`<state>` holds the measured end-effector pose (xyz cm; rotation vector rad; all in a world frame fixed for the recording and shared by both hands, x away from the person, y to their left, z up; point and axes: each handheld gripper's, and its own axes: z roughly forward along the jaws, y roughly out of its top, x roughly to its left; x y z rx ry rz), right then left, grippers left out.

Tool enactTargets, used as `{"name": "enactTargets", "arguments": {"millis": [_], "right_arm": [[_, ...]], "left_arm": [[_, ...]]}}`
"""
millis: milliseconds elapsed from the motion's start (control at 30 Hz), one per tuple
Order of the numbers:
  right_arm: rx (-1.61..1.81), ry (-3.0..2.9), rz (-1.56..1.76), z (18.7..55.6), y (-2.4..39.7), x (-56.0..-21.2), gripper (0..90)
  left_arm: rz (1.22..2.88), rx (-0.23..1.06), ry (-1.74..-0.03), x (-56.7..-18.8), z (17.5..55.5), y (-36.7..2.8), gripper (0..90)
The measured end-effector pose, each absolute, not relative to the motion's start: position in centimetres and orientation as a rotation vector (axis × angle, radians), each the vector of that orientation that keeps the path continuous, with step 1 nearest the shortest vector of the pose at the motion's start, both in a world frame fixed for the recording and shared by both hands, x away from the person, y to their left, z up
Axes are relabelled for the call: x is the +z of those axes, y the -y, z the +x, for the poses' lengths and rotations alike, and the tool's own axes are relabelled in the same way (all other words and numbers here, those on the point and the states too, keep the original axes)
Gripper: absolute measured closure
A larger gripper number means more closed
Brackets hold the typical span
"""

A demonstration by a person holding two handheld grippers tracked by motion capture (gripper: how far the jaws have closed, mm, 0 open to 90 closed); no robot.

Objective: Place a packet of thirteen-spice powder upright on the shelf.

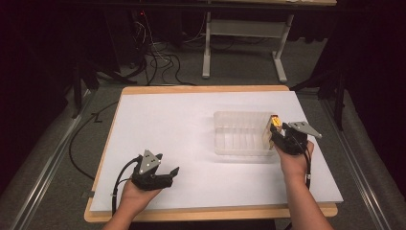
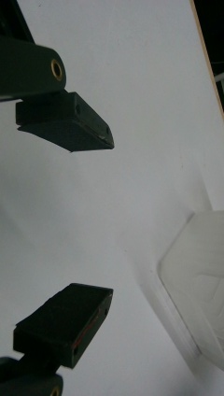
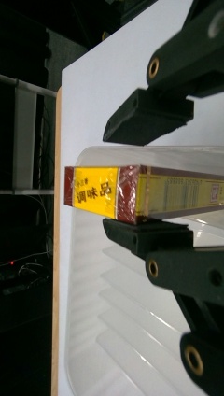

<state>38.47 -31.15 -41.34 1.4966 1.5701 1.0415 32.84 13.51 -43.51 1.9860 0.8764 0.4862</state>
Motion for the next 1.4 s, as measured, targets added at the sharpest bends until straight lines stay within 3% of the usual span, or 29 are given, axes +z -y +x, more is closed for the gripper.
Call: {"name": "enactTargets", "arguments": {"millis": [267,767,1167,1267,1400], "right_arm": [[1.077,-1.580,1.448,37.8,30.9,-39.7,30.2],[1.230,-1.722,1.229,34.0,26.7,-36.3,20.7],[1.298,-1.974,1.127,30.8,22.4,-40.9,20.3],[1.273,-2.004,1.096,29.8,22.0,-43.3,26.9],[1.188,-2.067,1.081,29.7,21.5,-44.6,26.4]], "left_arm": [[1.985,0.480,-0.874,-43.5,32.7,-13.5,24.2],[1.989,0.470,-0.856,-43.4,32.3,-13.0,24.2],[2.031,0.427,-0.793,-43.6,31.5,-11.3,24.2],[2.047,0.417,-0.777,-43.8,31.2,-10.6,24.2],[2.082,0.405,-0.756,-44.3,30.9,-9.6,24.2]]}}
